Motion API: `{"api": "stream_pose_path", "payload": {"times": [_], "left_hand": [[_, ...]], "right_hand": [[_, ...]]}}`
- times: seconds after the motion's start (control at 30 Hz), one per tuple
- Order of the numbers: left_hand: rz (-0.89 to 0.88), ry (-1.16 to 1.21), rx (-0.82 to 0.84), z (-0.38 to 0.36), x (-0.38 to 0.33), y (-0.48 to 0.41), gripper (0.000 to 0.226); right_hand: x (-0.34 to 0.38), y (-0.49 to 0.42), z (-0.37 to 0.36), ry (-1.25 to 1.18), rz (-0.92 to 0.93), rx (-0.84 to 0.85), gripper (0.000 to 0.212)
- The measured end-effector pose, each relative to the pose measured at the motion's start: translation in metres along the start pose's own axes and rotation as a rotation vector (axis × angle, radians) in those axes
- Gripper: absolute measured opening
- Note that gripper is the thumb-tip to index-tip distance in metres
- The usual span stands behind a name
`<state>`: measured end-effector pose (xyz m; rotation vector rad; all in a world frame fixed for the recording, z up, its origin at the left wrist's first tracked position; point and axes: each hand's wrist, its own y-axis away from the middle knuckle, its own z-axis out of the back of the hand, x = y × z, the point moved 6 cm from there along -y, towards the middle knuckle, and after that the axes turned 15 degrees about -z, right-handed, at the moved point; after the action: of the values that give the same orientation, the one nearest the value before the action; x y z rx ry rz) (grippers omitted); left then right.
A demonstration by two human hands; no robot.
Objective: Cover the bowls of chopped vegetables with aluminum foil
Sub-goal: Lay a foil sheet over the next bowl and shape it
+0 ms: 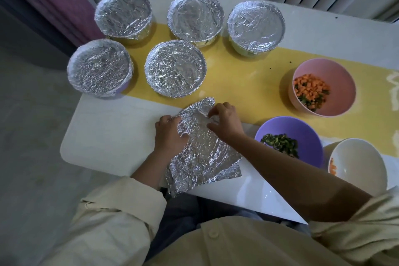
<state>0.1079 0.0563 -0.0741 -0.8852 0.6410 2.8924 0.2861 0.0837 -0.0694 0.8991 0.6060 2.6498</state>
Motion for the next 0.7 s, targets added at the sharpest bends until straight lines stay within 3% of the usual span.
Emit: {"api": "stream_pose_path", "payload": {"times": [0.1, 0.2, 0.27, 0.4, 0.5, 0.57, 0.7], "left_hand": [[-0.015, 0.027, -0.031, 0.002, 0.003, 0.001, 0.052], [-0.076, 0.090, -0.113, 0.007, 0.006, 0.003, 0.046], [-0.089, 0.088, -0.235, 0.013, 0.011, 0.007, 0.044], [0.082, 0.192, -0.430, 0.029, 0.026, 0.020, 0.055], [0.183, 0.527, -0.357, 0.025, 0.034, 0.021, 0.025], [0.144, 0.620, -0.288, 0.020, 0.039, 0.023, 0.042], [0.046, 0.675, -0.298, 0.028, 0.047, 0.032, 0.036]], "right_hand": [[-0.002, 0.000, -0.001, -0.114, -0.068, 0.061, 0.037], [-0.001, -0.005, 0.005, -0.119, -0.093, 0.063, 0.014], [0.000, -0.006, 0.011, -0.265, -0.125, 0.073, 0.016], [-0.009, 0.002, 0.021, -0.569, -0.251, 0.050, 0.023], [-0.016, 0.011, 0.021, -0.596, -0.295, 0.013, 0.020], [-0.019, 0.019, 0.018, -0.642, -0.323, -0.012, 0.024], [-0.021, 0.037, 0.006, -0.691, -0.326, -0.007, 0.044]]}}
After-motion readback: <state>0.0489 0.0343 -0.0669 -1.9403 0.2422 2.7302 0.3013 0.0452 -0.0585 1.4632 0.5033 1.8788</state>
